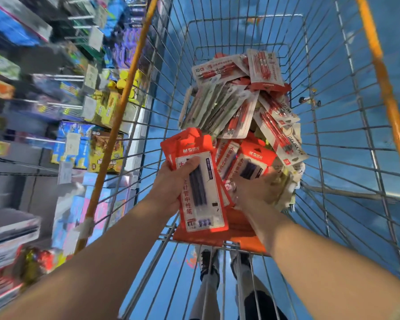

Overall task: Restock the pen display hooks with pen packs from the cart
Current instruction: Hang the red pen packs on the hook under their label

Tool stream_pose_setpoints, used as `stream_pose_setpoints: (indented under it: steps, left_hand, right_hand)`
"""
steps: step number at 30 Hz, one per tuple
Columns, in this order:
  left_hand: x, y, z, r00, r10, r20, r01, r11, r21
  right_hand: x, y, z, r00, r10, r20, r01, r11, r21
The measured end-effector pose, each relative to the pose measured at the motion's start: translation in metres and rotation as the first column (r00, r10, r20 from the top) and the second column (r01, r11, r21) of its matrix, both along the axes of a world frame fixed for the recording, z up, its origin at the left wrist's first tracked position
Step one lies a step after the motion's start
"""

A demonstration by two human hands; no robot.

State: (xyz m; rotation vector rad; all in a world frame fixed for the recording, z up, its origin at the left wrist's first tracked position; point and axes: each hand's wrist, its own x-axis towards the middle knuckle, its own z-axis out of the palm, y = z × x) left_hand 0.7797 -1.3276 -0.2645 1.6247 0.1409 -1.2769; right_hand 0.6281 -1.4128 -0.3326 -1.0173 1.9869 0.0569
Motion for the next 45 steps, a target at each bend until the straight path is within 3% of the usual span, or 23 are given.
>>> stream_pose_setpoints:
  steps: [3, 6, 9, 12, 16, 21, 28, 33, 37, 43, 45]
  left_hand:
    - [0.0, 0.001, 0.014, 1.0, -0.022, 0.004, 0.023, 1.0, -0.02]
    - [-0.001, 0.001, 0.034, 0.998, -0.055, -0.003, 0.055, 0.998, -0.035]
    - [-0.003, 0.002, 0.056, 0.998, -0.064, 0.015, 0.065, 0.995, -0.073]
    - [-0.001, 0.006, 0.084, 0.995, -0.084, 0.06, 0.092, 0.986, -0.136]
    - [0.006, 0.013, 0.129, 0.993, -0.049, 0.107, 0.07, 0.976, -0.205]
    - [0.021, 0.037, 0.187, 0.979, 0.004, 0.204, 0.06, 0.95, -0.306]
    - [0.045, 0.097, 0.251, 0.961, 0.12, 0.249, -0.015, 0.923, -0.386]
    - [0.047, 0.142, 0.289, 0.93, 0.238, 0.279, -0.098, 0.894, -0.438]
    - [0.033, 0.179, 0.313, 0.926, 0.334, 0.174, -0.208, 0.839, -0.503]
    - [-0.004, 0.239, 0.352, 0.847, 0.453, 0.278, -0.292, 0.834, -0.469]
    - [-0.015, 0.267, 0.36, 0.832, 0.48, 0.277, -0.318, 0.823, -0.472]
  right_hand:
    - [-0.01, 0.004, 0.012, 0.992, -0.063, 0.111, 0.079, 0.986, -0.146]
    - [-0.014, 0.007, 0.041, 0.948, -0.13, 0.29, 0.172, 0.977, -0.125]
    - [-0.014, 0.012, 0.066, 0.931, -0.089, 0.353, 0.172, 0.962, -0.213]
    - [-0.006, 0.01, 0.105, 0.916, -0.025, 0.399, 0.134, 0.96, -0.247]
    - [-0.004, 0.005, 0.16, 0.926, 0.11, 0.361, 0.061, 0.9, -0.432]
    - [-0.011, 0.015, 0.228, 0.871, 0.269, 0.412, 0.059, 0.773, -0.632]
    - [-0.001, 0.054, 0.316, 0.757, 0.517, 0.399, -0.047, 0.652, -0.756]
    - [0.023, 0.085, 0.371, 0.624, 0.68, 0.386, -0.171, 0.6, -0.781]
    - [0.036, 0.117, 0.402, 0.498, 0.724, 0.477, -0.232, 0.641, -0.732]
    - [0.041, 0.174, 0.438, 0.247, 0.841, 0.481, -0.404, 0.54, -0.738]
    - [0.047, 0.196, 0.441, 0.189, 0.83, 0.524, -0.421, 0.551, -0.721]
